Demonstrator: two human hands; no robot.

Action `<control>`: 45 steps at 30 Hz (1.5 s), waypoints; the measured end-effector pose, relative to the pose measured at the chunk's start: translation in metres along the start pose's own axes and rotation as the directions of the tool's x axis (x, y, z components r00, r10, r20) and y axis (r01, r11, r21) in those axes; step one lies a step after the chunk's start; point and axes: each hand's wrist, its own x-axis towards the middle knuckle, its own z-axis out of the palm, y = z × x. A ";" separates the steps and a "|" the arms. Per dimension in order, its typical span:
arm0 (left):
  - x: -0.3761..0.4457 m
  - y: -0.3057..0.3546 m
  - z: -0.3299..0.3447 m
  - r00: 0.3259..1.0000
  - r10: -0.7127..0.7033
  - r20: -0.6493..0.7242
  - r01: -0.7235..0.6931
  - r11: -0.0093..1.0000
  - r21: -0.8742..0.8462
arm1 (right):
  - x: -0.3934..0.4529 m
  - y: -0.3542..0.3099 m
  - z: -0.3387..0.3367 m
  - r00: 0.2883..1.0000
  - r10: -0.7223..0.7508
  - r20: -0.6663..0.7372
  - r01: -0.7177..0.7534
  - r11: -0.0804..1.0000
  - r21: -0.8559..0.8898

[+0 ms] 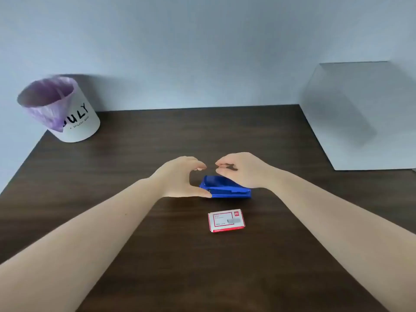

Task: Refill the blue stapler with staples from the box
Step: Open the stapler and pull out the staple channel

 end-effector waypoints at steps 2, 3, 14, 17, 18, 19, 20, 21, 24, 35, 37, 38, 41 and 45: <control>0.001 -0.006 0.015 1.000 0.006 -0.002 -0.005 1.000 0.016 | 0.004 0.004 0.009 0.999 -0.042 -0.034 0.042 0.999 0.004; 0.002 -0.011 0.026 1.000 0.015 -0.022 -0.015 1.000 0.008 | 0.005 0.005 0.014 0.996 -0.072 -0.057 0.073 0.997 0.004; -0.005 -0.027 0.086 0.892 0.082 -0.445 -0.146 0.983 -0.110 | -0.012 0.025 0.057 0.903 -0.306 -0.300 0.269 0.950 -0.160; -0.012 -0.021 0.089 0.890 0.041 -0.454 -0.108 0.987 -0.122 | -0.016 0.024 0.063 0.888 -0.321 -0.330 0.269 0.943 -0.194; -0.015 -0.018 0.089 0.890 0.023 -0.455 -0.092 0.987 -0.130 | -0.018 0.022 0.064 0.886 -0.318 -0.337 0.268 0.945 -0.187; -0.018 -0.016 0.091 0.890 0.008 -0.456 -0.078 0.988 -0.136 | -0.020 0.019 0.064 0.890 -0.311 -0.334 0.264 0.948 -0.179; -0.021 -0.015 0.092 0.891 -0.005 -0.455 -0.066 0.988 -0.139 | -0.020 0.018 0.065 0.896 -0.306 -0.322 0.261 0.949 -0.176; -0.023 -0.015 0.093 0.892 -0.013 -0.451 -0.056 0.989 -0.139 | -0.020 0.016 0.065 0.905 -0.298 -0.302 0.252 0.950 -0.183; -0.025 -0.014 0.093 0.897 -0.014 -0.443 -0.047 0.991 -0.125 | -0.016 0.014 0.060 0.929 -0.275 -0.249 0.222 0.950 -0.221; -0.019 -0.013 0.092 0.879 -0.013 -0.476 -0.037 0.995 -0.095 | -0.018 0.018 0.045 0.859 -0.252 -0.445 0.265 0.964 -0.034; -0.019 -0.013 0.093 0.881 -0.009 -0.472 -0.040 0.995 -0.093 | -0.026 0.028 0.036 0.838 -0.186 -0.513 0.286 0.950 0.124; -0.019 -0.012 0.093 0.882 -0.011 -0.470 -0.039 0.995 -0.096 | -0.030 0.035 0.032 0.833 -0.156 -0.531 0.300 0.934 0.196; -0.020 -0.012 0.092 0.884 -0.009 -0.467 -0.037 0.995 -0.090 | -0.044 0.057 0.023 0.867 -0.070 -0.494 0.357 0.779 0.516; -0.020 -0.010 0.092 0.886 -0.002 -0.463 -0.042 0.996 -0.085 | -0.057 0.091 0.027 0.901 0.014 -0.434 0.349 0.571 0.743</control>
